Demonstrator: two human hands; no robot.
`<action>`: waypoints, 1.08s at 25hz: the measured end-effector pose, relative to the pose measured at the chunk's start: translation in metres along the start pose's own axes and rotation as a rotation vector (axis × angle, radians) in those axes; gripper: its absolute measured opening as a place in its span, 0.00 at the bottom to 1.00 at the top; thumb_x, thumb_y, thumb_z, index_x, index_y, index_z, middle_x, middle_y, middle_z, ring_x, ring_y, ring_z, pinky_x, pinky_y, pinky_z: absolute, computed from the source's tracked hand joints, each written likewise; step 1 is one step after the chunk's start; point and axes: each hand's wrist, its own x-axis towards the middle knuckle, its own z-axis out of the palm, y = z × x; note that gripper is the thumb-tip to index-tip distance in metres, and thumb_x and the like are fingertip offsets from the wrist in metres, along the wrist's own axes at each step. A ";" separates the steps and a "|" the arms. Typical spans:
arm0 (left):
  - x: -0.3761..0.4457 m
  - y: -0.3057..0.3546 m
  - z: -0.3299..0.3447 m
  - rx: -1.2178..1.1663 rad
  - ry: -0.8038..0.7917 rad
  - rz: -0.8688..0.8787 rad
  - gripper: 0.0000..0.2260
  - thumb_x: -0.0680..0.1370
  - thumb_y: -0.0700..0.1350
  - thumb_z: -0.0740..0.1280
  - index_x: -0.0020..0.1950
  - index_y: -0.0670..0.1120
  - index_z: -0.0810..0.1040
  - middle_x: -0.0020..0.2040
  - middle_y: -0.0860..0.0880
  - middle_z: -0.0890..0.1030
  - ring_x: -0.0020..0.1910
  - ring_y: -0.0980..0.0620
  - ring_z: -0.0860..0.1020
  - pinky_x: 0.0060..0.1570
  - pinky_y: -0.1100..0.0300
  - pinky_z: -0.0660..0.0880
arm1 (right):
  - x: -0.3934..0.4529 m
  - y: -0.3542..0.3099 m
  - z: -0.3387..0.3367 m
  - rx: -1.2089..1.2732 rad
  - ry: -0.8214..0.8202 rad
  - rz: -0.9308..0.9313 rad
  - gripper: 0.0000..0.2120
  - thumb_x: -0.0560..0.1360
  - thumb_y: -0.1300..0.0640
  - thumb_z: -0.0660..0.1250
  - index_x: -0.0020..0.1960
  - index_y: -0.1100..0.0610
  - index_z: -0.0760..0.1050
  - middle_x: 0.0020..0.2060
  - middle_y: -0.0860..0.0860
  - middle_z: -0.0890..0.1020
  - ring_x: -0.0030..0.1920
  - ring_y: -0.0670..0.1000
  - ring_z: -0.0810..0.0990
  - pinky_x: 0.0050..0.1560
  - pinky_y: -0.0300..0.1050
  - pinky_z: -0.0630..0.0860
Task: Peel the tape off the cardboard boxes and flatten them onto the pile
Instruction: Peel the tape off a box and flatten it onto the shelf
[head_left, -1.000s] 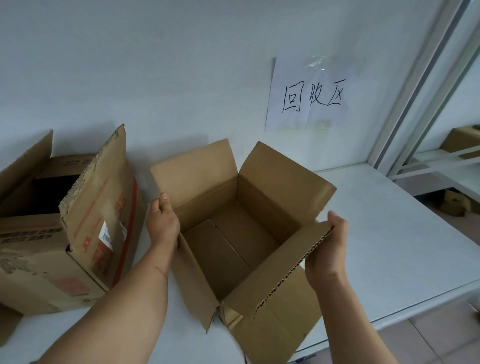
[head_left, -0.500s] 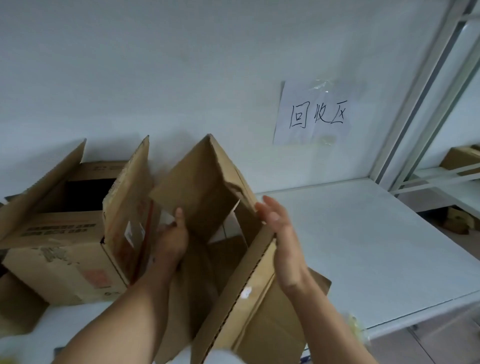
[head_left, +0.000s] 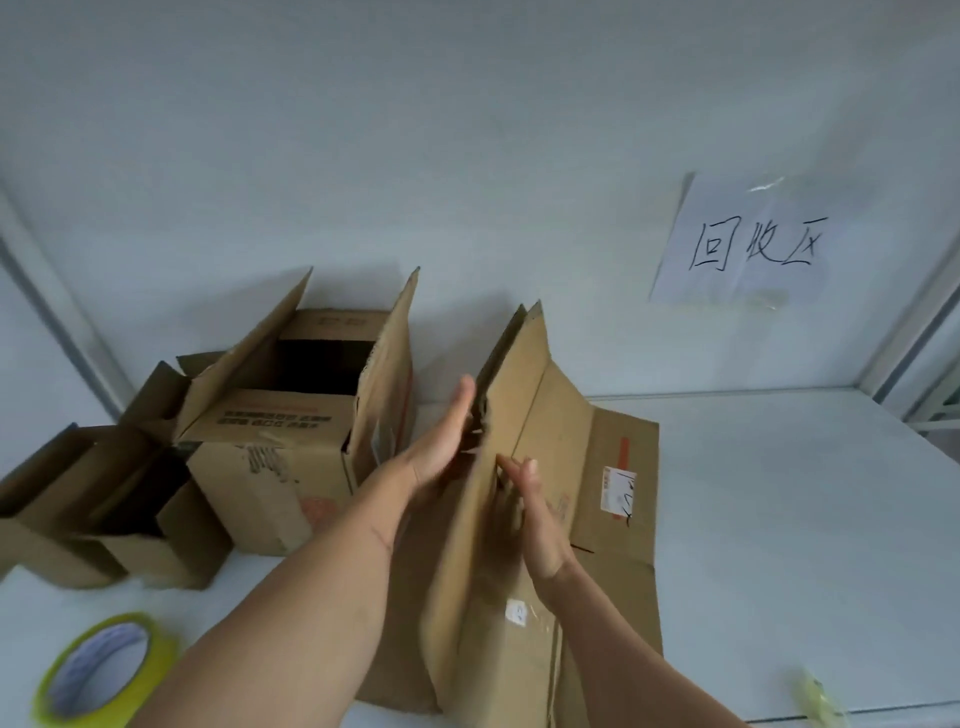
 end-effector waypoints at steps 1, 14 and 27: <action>-0.001 -0.005 0.001 0.125 -0.004 -0.008 0.53 0.60 0.85 0.47 0.76 0.55 0.65 0.76 0.49 0.66 0.75 0.48 0.63 0.74 0.44 0.55 | 0.003 0.005 0.005 -0.015 -0.013 0.024 0.40 0.65 0.17 0.43 0.69 0.33 0.69 0.72 0.37 0.66 0.75 0.44 0.58 0.77 0.54 0.50; 0.027 -0.117 -0.013 0.450 0.533 -0.161 0.25 0.80 0.46 0.62 0.77 0.51 0.61 0.68 0.52 0.71 0.65 0.45 0.72 0.62 0.54 0.71 | 0.034 0.087 -0.054 -1.037 0.220 0.023 0.33 0.77 0.31 0.49 0.78 0.45 0.56 0.79 0.47 0.53 0.79 0.48 0.44 0.76 0.54 0.45; 0.038 -0.135 0.029 1.038 0.477 -0.236 0.37 0.78 0.70 0.42 0.78 0.47 0.56 0.79 0.41 0.50 0.77 0.41 0.49 0.75 0.46 0.51 | 0.064 0.083 -0.092 -1.138 0.337 0.352 0.53 0.67 0.19 0.42 0.80 0.53 0.46 0.79 0.57 0.45 0.78 0.63 0.40 0.74 0.62 0.44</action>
